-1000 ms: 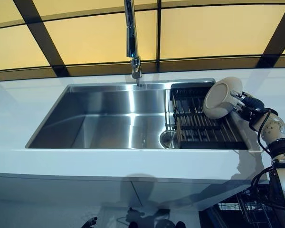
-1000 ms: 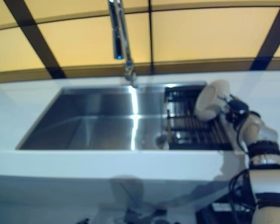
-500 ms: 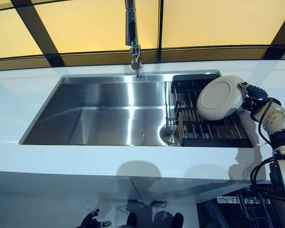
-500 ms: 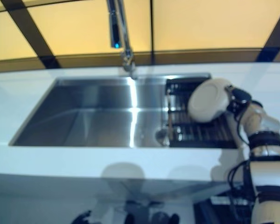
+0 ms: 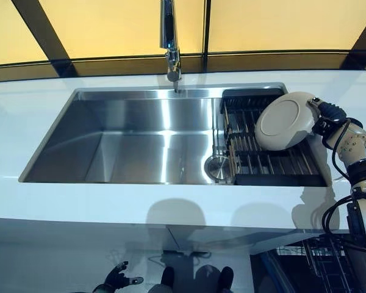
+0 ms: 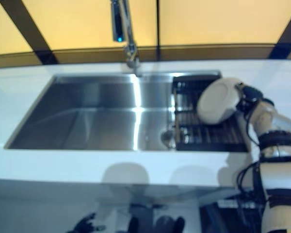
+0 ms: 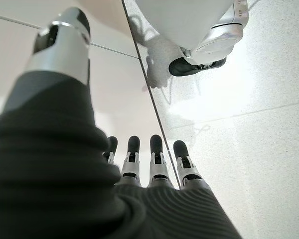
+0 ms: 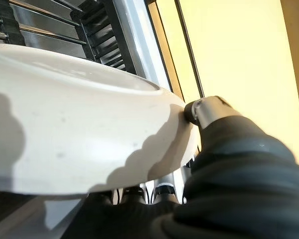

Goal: Take plates into dishwasher

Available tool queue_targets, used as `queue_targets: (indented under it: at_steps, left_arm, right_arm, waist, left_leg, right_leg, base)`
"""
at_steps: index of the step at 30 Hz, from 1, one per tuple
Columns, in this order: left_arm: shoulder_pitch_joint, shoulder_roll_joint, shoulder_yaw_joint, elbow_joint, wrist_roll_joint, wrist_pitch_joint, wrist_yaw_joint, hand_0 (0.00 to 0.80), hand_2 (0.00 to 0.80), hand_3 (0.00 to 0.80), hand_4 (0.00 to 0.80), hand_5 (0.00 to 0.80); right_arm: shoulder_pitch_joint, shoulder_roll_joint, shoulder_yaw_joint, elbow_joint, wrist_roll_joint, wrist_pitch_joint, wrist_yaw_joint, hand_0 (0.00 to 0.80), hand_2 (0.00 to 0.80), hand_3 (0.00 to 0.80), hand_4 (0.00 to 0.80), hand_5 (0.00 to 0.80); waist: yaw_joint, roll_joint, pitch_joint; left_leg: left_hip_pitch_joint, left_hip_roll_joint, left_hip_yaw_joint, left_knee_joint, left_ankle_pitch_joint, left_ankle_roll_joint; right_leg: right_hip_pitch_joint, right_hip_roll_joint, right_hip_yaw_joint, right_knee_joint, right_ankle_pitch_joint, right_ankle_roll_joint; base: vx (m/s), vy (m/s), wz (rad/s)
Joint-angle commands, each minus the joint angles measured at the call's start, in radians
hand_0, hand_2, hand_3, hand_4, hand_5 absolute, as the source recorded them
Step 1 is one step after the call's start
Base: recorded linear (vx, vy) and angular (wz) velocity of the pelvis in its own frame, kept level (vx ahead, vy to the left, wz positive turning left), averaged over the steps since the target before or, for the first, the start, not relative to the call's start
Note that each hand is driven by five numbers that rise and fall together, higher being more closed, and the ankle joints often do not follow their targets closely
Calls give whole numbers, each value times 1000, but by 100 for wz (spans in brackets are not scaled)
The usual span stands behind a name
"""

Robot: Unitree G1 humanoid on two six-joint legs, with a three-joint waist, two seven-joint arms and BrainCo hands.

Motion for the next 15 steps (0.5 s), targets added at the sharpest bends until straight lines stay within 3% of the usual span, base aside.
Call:
queue_targets:
  at_steps: [1,15]
  left_arm:
    - [-16,28,-28,-16,-42,-5,20,0,0,0,0,0]
    - [-15,41,-22,-31,-51,23,38,0,0,0,0,0]
  right_arm:
    - [-2,-21,77,16,52,-7,25,800,800,800,800,800]
    - [28,-64,67,-111,119,-47,101,800,800,800,800,800]
  waist:
    - [28,2,2]
    - [-3,-31,-19]
  left_leg:
    - [-85,-7,-30,-38,144,31]
    - [-49,-10,7,-89,141,40]
  right_leg:
    - [66,-14,30,159,-128,10]
    - [80,-9,58,93,-91,33]
  base:
    - [-32,35,-1]
    - [-33,36,-5]
